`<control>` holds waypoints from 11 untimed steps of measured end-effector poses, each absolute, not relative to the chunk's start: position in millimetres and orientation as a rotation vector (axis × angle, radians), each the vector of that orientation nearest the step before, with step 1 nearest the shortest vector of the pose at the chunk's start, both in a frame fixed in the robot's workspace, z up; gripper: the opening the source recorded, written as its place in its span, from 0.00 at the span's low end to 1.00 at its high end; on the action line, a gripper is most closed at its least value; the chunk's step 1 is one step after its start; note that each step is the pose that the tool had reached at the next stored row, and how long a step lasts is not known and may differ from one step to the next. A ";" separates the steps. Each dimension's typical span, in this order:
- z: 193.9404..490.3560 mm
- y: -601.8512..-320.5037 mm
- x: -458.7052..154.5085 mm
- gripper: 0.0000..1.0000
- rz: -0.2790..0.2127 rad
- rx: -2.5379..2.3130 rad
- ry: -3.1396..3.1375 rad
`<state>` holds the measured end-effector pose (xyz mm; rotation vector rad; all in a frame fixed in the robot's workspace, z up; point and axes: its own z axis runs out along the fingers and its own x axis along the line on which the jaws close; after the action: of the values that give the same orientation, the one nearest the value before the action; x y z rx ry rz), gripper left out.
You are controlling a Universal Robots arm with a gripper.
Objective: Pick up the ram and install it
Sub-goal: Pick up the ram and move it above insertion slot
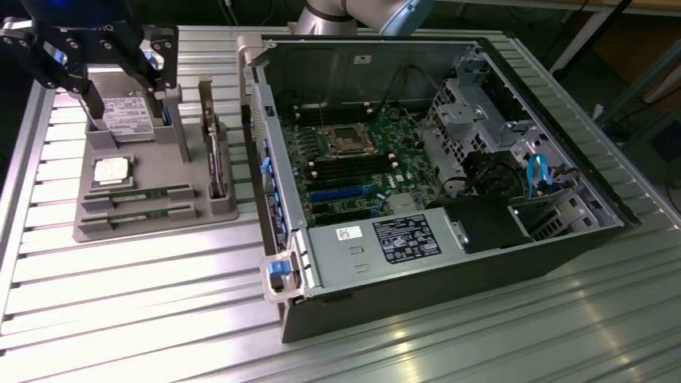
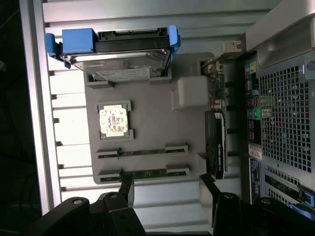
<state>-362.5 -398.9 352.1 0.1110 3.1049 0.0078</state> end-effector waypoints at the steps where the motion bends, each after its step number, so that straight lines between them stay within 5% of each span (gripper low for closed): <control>1: 351.0 -398.9 -362.5 0.64 0.008 0.111 3.105; 11: 334.3 -398.9 -362.5 0.64 0.008 0.111 3.105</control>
<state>-362.5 -398.9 334.3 0.1110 3.1049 0.0078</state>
